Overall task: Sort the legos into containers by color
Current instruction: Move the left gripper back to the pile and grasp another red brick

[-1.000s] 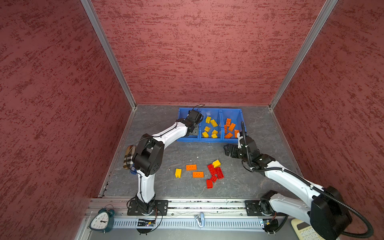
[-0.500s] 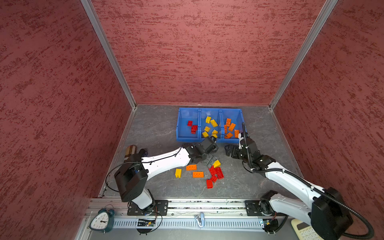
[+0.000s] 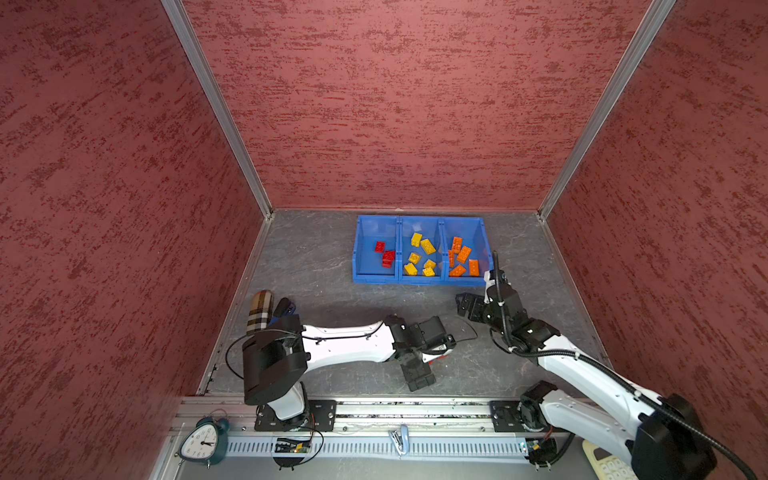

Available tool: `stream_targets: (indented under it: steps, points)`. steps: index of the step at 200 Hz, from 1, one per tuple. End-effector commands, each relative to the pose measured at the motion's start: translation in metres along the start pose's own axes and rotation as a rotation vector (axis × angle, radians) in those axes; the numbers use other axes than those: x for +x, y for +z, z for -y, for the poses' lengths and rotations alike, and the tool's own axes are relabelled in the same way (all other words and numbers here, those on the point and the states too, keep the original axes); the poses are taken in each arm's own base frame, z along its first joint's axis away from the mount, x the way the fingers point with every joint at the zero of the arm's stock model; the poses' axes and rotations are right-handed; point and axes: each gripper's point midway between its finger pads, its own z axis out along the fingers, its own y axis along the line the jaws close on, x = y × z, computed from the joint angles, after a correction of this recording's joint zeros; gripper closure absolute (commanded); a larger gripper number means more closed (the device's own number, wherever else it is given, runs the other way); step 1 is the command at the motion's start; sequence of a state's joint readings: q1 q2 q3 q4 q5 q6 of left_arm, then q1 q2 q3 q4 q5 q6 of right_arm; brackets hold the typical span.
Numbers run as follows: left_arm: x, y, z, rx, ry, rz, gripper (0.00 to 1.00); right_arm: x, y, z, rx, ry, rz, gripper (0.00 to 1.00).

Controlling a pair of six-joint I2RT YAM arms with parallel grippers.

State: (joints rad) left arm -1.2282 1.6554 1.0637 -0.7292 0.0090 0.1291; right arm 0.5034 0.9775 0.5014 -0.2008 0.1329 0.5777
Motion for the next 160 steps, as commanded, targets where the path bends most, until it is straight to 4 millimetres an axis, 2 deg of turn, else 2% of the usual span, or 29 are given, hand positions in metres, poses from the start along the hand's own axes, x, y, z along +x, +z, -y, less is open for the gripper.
stream_targets:
  steps: [1, 23, 53, 90, 125, 143, 160]
  points:
    - [0.0, 0.005, -0.015, -0.098, 0.054, -0.043, 0.06, -0.001, -0.003, 0.005, 0.023, 0.017, 0.02, 0.01]
    - [-0.005, 0.01, -0.013, -0.087, 0.059, -0.033, 0.1, -0.001, -0.003, 0.005, 0.025, 0.015, 0.018, 0.01]
    - [-0.007, 0.018, -0.007, -0.061, 0.063, -0.039, 0.25, 0.0, -0.002, 0.005, 0.026, 0.012, 0.016, 0.01]
    - [-0.006, 0.026, -0.004, -0.045, 0.053, -0.054, 0.28, 0.001, -0.002, 0.006, 0.03, 0.008, 0.013, 0.01]
    - [-0.005, 0.03, -0.008, -0.036, 0.019, -0.042, 0.41, 0.002, -0.002, 0.007, 0.033, 0.005, 0.009, 0.01]
    - [-0.006, 0.027, -0.012, -0.02, -0.03, -0.009, 0.49, 0.002, -0.002, 0.002, 0.006, -0.013, 0.002, 0.01]
    - [-0.008, 0.02, -0.02, -0.028, -0.084, 0.038, 0.56, 0.001, -0.004, -0.011, -0.065, -0.044, 0.002, 0.01]
